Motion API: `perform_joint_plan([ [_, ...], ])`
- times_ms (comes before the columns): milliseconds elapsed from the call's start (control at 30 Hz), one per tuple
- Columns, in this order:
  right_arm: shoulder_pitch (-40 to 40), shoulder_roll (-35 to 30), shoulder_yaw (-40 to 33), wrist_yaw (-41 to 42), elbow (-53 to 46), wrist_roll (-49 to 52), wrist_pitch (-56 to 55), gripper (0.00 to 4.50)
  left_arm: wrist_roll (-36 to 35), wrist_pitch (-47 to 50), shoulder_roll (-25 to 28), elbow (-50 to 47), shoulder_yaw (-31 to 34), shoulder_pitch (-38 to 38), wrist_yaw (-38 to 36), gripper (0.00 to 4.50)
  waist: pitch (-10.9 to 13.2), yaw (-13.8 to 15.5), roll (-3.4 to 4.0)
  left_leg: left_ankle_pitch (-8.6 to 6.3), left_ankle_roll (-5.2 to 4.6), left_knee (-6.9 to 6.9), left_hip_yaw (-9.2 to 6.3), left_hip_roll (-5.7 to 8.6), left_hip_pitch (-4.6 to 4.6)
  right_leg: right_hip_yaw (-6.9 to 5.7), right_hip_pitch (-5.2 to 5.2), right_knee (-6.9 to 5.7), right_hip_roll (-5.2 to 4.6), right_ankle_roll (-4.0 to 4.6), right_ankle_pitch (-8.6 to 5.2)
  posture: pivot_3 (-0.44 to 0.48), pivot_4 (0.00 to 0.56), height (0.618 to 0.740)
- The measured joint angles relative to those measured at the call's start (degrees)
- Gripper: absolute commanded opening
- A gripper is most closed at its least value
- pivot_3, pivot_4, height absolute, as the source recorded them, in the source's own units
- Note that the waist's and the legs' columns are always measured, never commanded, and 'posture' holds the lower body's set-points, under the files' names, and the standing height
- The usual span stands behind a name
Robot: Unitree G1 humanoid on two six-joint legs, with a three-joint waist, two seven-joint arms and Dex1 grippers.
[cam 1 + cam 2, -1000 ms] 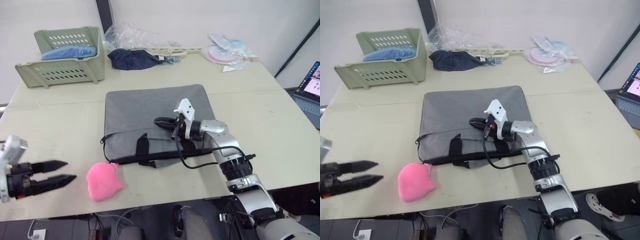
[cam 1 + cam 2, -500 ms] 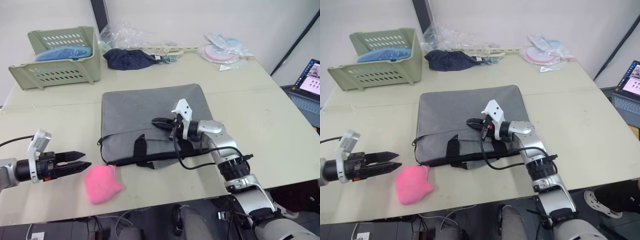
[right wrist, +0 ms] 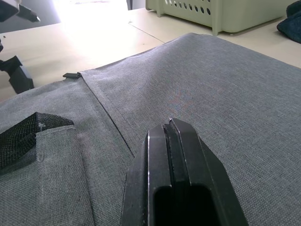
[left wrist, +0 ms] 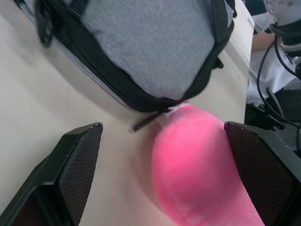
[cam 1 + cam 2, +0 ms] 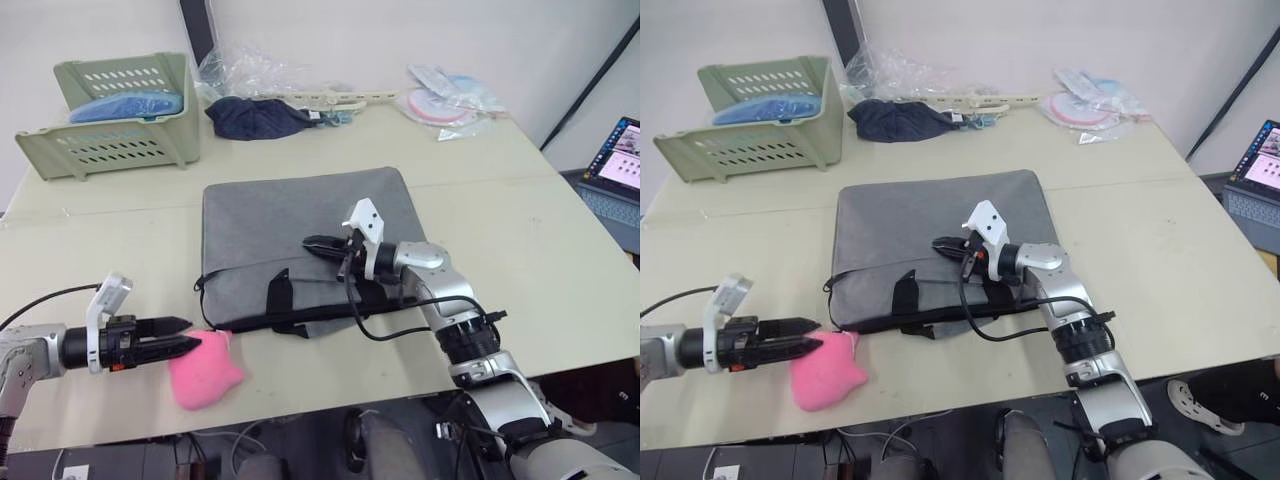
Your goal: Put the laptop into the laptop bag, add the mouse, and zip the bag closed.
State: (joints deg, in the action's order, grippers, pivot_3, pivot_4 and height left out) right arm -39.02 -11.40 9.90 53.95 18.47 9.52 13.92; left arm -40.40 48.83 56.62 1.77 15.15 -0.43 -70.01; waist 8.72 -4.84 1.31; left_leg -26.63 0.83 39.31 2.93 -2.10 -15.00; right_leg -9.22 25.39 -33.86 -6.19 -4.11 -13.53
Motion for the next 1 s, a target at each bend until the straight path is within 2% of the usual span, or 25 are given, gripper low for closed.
perform_joint_plan([
  [267,0.0,-0.1,0.1,-0.1,0.0,0.0,0.0,0.0,-0.4,1.0,0.6,-5.8,1.5,5.4,-0.3,4.46,0.0,0.0,0.02,0.0,0.0,0.0,0.01,0.0,0.0,0.05,0.0,0.01,-0.02,0.0,0.0,0.0,0.15,0.74],
  [1000,-0.4,-0.1,0.4,-0.1,0.4,0.0,0.0,0.0,-2.2,3.7,0.4,-12.6,-0.4,8.2,-0.1,4.46,0.0,0.1,0.04,0.0,0.0,0.0,0.01,0.0,0.01,0.07,0.0,0.0,-0.02,0.0,0.0,0.0,0.15,0.74],
])
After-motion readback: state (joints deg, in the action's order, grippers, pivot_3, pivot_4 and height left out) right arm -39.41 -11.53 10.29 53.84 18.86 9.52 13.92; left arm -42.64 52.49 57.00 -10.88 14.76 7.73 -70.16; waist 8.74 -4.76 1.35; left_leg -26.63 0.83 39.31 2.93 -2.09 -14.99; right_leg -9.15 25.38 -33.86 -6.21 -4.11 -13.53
